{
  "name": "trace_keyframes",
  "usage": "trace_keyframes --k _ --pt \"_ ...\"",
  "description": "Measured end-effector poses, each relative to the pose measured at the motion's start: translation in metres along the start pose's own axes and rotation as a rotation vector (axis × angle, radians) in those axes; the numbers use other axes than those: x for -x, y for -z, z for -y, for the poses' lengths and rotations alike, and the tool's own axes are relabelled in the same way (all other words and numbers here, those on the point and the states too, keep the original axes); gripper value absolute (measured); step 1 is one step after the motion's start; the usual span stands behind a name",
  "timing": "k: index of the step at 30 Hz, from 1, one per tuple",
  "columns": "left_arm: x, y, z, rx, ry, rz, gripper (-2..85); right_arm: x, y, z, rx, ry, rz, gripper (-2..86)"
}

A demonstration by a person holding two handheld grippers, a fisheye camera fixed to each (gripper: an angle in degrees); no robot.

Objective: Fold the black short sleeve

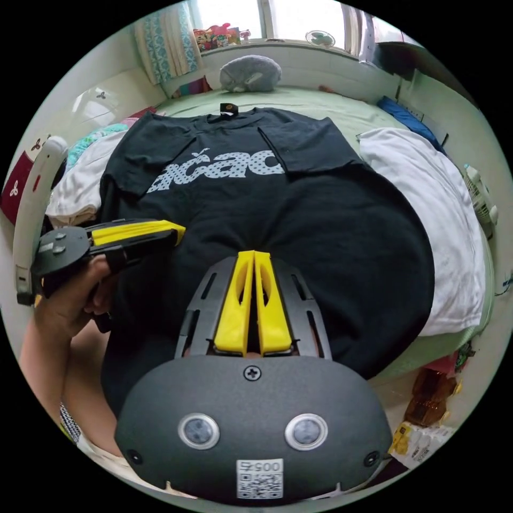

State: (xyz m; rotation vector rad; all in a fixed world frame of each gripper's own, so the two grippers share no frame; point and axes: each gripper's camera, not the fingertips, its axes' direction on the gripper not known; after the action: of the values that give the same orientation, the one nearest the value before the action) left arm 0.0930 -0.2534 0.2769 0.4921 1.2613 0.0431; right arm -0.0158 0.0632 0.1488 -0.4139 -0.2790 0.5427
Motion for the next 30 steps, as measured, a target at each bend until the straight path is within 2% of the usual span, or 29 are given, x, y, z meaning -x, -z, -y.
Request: trace_keyframes --k 8,24,30 --pt "-0.001 0.008 -0.017 -0.043 0.044 -0.04 -0.3 0.025 -0.006 0.004 0.013 0.064 -0.109 -0.9" --pt "-0.011 0.033 -0.02 -0.046 -0.004 0.025 -0.2 0.019 -0.018 0.02 0.042 0.039 -0.085 -0.9" --pt "0.0 0.046 -0.016 -0.051 0.025 -0.03 -0.4 0.007 -0.024 0.026 0.038 0.035 -0.05 -0.9"
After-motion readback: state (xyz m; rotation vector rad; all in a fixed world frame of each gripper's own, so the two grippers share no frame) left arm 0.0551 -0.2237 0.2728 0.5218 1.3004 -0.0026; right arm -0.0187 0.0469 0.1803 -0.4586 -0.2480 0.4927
